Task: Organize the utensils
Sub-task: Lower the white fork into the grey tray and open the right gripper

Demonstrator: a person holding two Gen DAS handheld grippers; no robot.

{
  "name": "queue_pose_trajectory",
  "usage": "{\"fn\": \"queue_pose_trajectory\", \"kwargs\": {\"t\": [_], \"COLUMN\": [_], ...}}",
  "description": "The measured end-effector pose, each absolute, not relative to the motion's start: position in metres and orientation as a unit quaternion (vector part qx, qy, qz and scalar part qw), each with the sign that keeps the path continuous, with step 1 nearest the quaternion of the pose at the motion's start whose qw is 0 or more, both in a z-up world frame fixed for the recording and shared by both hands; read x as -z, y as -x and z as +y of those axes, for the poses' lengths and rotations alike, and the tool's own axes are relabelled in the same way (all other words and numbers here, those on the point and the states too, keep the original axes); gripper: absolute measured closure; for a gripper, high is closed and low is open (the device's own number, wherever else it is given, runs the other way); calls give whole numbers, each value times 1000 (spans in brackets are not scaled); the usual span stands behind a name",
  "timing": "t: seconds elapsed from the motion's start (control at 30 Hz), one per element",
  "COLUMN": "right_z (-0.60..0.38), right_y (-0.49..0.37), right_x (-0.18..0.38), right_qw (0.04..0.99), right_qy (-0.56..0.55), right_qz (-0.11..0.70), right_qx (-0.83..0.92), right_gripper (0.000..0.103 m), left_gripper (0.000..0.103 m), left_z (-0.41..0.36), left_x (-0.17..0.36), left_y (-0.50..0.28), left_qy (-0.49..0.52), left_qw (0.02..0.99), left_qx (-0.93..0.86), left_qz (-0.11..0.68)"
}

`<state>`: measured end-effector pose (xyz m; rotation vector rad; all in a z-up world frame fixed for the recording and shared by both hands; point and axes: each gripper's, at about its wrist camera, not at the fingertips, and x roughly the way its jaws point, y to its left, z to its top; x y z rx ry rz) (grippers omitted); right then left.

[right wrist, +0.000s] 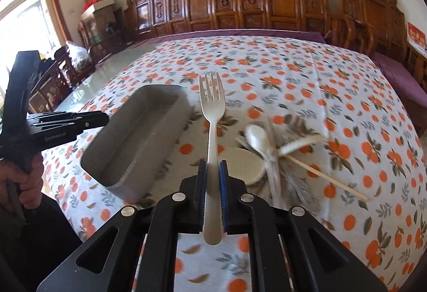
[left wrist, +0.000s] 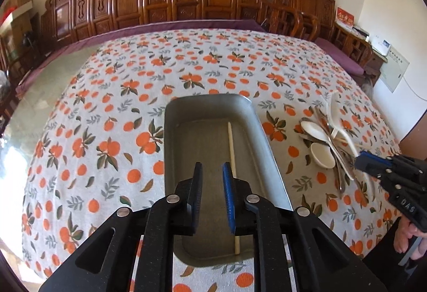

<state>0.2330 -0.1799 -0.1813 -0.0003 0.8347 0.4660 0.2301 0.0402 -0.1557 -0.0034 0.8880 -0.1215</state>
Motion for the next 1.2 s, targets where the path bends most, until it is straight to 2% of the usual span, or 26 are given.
{"fn": "queue_pose_trajectory", "kwargs": {"t": [0.1, 0.2, 0.27, 0.37, 0.5, 0.87, 1.2], "right_z": [-156, -132, -114, -90, -72, -33, -54], "right_y": [-236, -240, -244, -254, -266, -283, -271], "right_x": [179, 177, 176, 179, 188, 210, 198], "right_qw": [882, 876, 871, 864, 856, 838, 843], "right_qy": [3, 4, 4, 2, -16, -29, -47], "right_qz": [406, 410, 413, 424, 444, 477, 452], "right_qx": [-239, -255, -264, -271, -266, -264, -286], "right_gripper": [92, 92, 92, 92, 92, 91, 91], "left_gripper": [87, 74, 55, 46, 38, 38, 38], "left_z": [47, 58, 64, 76, 90, 110, 97], "left_x": [150, 146, 145, 142, 141, 138, 140], "left_y": [-226, -225, -225, -224, -225, -224, -225], "left_qy": [8, 14, 12, 19, 26, 44, 37], "left_qw": [904, 908, 911, 913, 914, 915, 914], "left_qx": [60, 52, 34, 23, 13, 0, 9], "left_qz": [422, 415, 411, 407, 406, 402, 403]}}
